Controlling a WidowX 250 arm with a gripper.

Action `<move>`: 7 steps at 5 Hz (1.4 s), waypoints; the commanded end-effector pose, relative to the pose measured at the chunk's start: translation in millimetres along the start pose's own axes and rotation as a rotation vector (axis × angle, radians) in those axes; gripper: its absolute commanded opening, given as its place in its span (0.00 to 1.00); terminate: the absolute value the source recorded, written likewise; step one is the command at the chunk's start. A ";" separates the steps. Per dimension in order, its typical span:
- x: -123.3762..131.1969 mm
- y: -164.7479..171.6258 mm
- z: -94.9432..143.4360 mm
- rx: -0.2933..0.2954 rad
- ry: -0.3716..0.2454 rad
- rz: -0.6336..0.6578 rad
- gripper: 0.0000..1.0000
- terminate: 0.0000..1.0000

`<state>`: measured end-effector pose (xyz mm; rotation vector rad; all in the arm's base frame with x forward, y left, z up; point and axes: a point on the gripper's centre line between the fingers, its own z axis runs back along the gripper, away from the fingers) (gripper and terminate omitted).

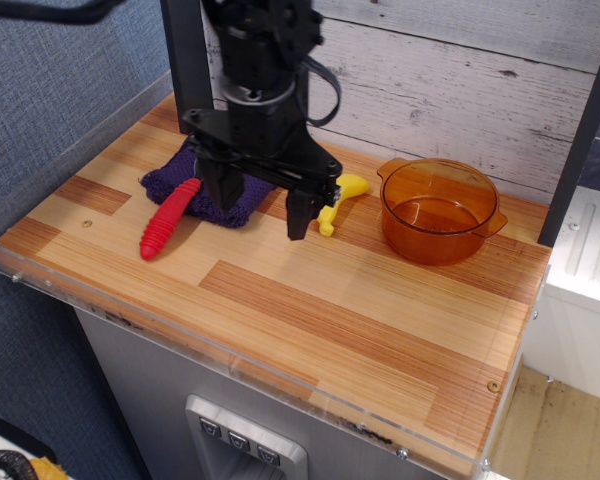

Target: Place the yellow banana in the orange bowl.

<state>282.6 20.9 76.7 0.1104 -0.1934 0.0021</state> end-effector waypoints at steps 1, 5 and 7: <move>47.9 1.3 -18.1 -0.023 -0.084 0.000 1.00 0.00; 76.5 -5.2 -58.3 -0.037 -0.062 0.057 1.00 0.00; 76.4 -4.4 -66.5 -0.023 -0.031 0.073 0.00 0.00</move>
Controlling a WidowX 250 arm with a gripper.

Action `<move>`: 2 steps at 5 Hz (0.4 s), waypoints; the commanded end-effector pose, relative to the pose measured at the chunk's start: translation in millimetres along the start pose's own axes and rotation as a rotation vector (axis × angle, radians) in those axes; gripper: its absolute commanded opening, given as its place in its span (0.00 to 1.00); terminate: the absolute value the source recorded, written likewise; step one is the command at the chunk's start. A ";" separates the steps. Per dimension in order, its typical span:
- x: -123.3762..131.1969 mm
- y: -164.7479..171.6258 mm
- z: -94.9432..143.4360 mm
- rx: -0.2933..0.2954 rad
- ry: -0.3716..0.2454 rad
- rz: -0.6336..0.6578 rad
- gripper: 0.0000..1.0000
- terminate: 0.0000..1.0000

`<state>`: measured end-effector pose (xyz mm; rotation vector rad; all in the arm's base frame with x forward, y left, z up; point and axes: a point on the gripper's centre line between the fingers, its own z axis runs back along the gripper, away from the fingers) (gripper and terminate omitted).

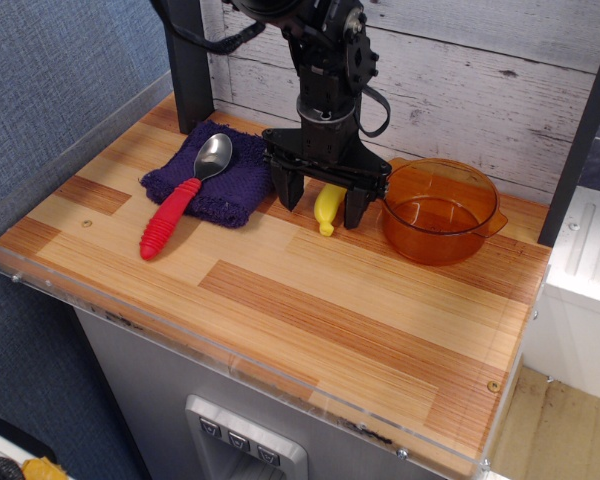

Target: Place the yellow banana in the orange bowl.

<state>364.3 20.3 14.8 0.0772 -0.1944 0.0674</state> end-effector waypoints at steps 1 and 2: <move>7.7 5.1 11.5 -0.011 -0.036 0.014 0.00 0.00; 6.4 9.4 19.0 -0.005 -0.049 0.029 0.00 0.00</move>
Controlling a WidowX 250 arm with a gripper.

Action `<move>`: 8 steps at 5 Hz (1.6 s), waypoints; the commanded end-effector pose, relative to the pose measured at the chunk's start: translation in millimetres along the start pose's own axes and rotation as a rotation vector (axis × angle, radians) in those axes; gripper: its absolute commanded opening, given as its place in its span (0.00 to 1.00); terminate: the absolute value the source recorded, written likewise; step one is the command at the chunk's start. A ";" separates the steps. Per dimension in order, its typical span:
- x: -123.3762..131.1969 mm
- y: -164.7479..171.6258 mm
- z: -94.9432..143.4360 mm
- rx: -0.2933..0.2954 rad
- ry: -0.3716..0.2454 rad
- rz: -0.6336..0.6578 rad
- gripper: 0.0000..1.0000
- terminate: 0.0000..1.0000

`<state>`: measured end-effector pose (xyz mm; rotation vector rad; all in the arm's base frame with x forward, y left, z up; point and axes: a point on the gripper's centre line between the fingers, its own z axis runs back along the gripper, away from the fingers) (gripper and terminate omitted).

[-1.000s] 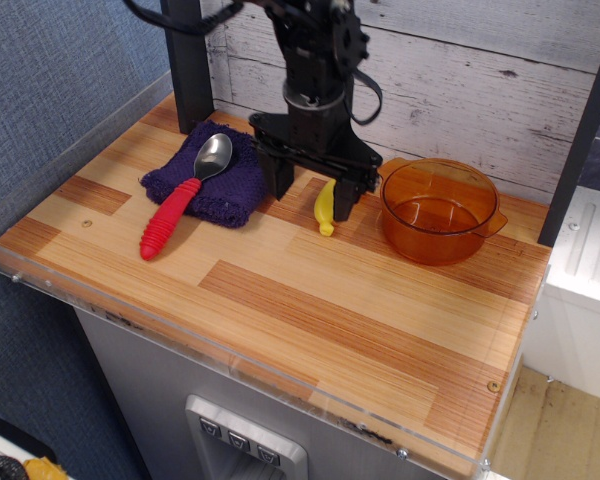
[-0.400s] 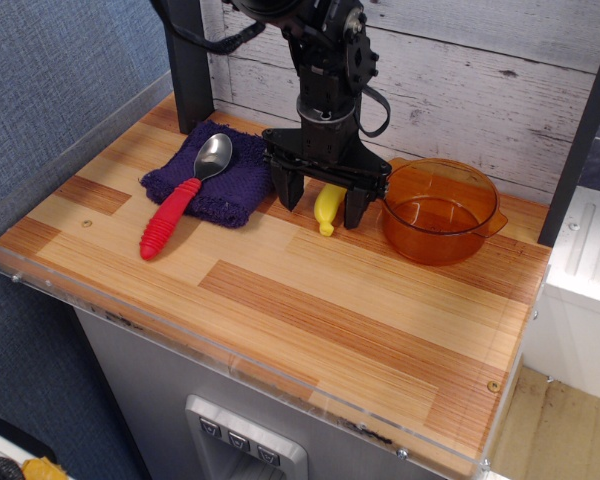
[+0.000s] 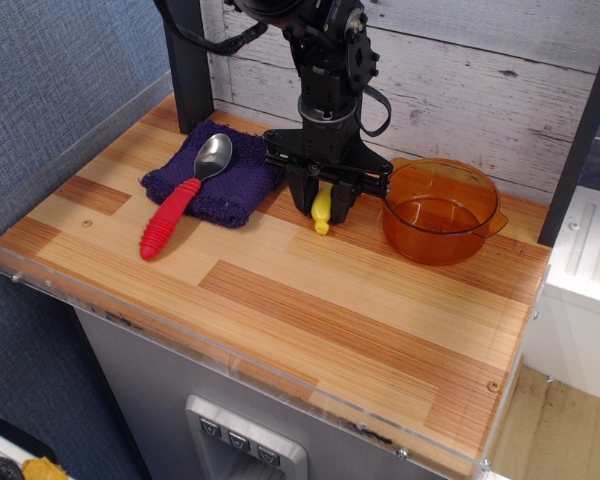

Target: Place the yellow banana in the orange bowl.

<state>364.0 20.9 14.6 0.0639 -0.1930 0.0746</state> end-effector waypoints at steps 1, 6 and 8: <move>4.6 16.3 32.0 0.009 -0.056 0.048 0.00 0.00; 2.5 -54.6 88.8 -0.056 -0.152 -0.107 0.00 0.00; 14.6 -90.7 63.9 -0.127 -0.163 -0.188 0.00 0.00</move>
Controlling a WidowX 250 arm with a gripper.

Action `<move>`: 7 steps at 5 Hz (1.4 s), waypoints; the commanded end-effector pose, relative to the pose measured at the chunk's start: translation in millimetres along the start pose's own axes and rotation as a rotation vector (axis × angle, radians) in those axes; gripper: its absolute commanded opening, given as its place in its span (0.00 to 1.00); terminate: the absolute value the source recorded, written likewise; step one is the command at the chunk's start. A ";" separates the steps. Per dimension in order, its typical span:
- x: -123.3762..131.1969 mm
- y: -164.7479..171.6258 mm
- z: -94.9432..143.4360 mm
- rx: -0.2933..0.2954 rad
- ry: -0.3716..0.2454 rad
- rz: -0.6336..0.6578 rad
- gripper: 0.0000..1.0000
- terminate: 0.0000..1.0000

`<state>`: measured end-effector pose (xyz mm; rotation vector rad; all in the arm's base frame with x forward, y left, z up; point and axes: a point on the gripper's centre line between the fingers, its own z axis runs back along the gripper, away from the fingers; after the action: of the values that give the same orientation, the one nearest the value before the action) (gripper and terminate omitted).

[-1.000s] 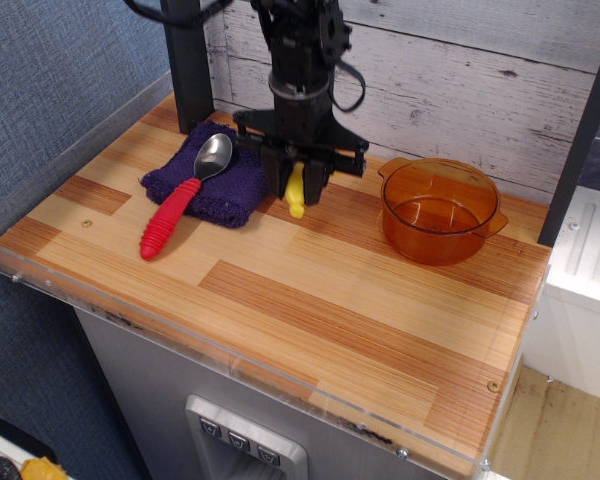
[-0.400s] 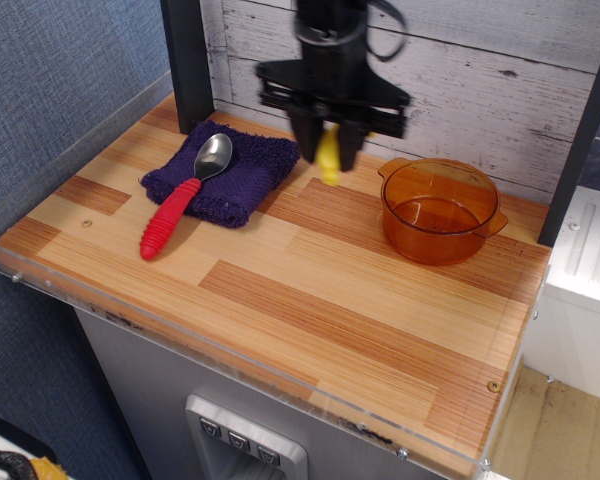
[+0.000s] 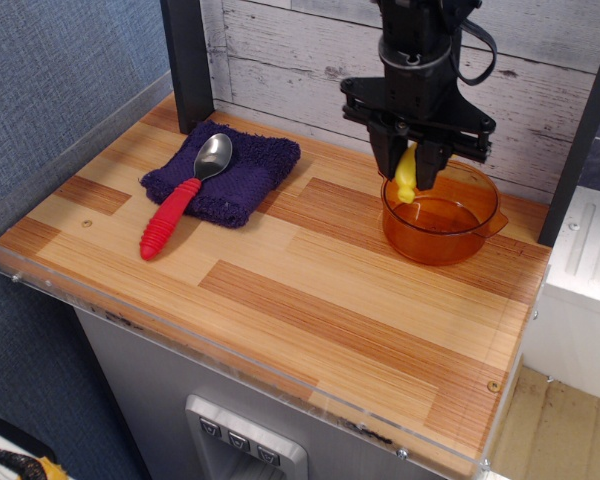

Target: Place the yellow banana in the orange bowl.

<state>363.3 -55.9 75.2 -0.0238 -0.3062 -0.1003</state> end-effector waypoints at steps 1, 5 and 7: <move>11.3 -22.1 -14.4 -0.018 -0.052 -0.030 0.00 0.00; 13.3 -13.4 -21.2 0.000 -0.032 -0.037 1.00 0.00; 13.5 -13.8 -23.0 0.007 -0.059 -0.023 1.00 0.00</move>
<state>381.5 -72.8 45.0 -0.0128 -0.3337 -0.1196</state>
